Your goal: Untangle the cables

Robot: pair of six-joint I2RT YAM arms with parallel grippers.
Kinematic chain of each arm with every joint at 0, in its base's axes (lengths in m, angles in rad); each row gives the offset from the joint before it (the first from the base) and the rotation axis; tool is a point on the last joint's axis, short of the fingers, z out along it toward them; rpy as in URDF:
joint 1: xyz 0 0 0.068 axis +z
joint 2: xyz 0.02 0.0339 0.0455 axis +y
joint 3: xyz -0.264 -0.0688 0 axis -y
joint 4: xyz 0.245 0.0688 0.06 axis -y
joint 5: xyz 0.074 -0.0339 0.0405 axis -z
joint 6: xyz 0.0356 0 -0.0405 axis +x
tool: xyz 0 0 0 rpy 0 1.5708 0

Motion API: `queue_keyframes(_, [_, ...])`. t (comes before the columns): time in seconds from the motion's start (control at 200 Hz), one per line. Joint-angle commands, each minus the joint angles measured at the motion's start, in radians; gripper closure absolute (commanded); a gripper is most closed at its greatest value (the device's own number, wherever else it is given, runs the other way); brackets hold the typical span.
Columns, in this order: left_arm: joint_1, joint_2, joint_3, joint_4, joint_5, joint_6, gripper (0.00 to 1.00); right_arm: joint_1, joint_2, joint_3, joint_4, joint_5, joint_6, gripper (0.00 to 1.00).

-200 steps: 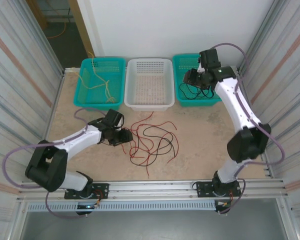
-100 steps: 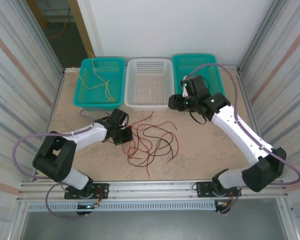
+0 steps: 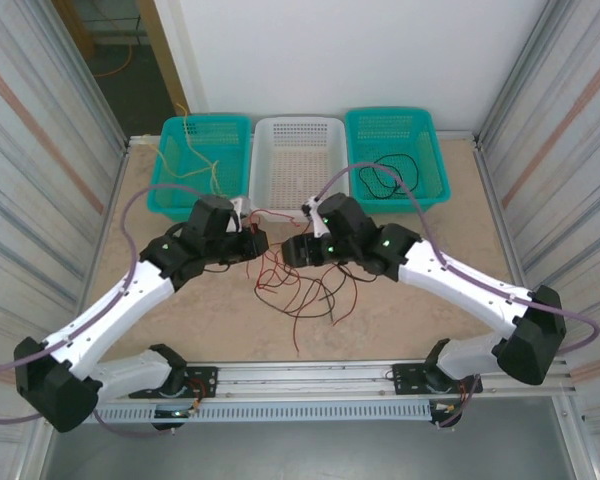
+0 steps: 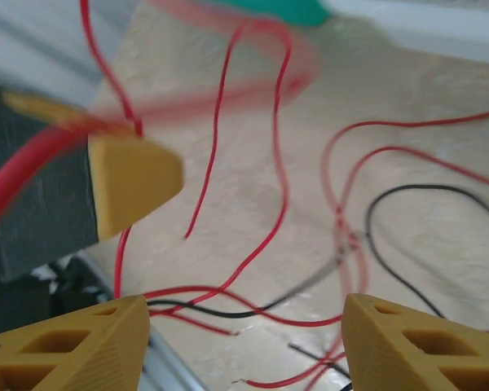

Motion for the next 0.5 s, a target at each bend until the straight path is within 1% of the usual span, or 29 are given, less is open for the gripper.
queue_keyframes(0.0, [-0.013, -0.043, 0.056, -0.016, 0.001, -0.028, 1.0, 0.043, 0.0, 0.009, 0.084, -0.018, -0.011, 0.35])
queue_keyframes(0.095, [-0.012, -0.061, 0.079, 0.008, 0.022, -0.049, 1.0, 0.053, -0.012, -0.023, 0.113, -0.012, 0.008, 0.33])
queue_keyframes(0.246, [-0.012, -0.068, 0.093, 0.053, 0.073, -0.096, 1.0, 0.066, -0.015, -0.052, 0.144, -0.026, 0.015, 0.33])
queue_keyframes(0.396, [-0.012, -0.112, 0.087, 0.089, 0.049, -0.113, 1.0, 0.07, -0.014, -0.065, 0.158, -0.032, 0.019, 0.35])
queue_keyframes(0.496, [-0.009, -0.156, 0.059, 0.152, 0.035, -0.13, 1.0, 0.071, -0.014, -0.064, 0.145, -0.016, 0.009, 0.35])
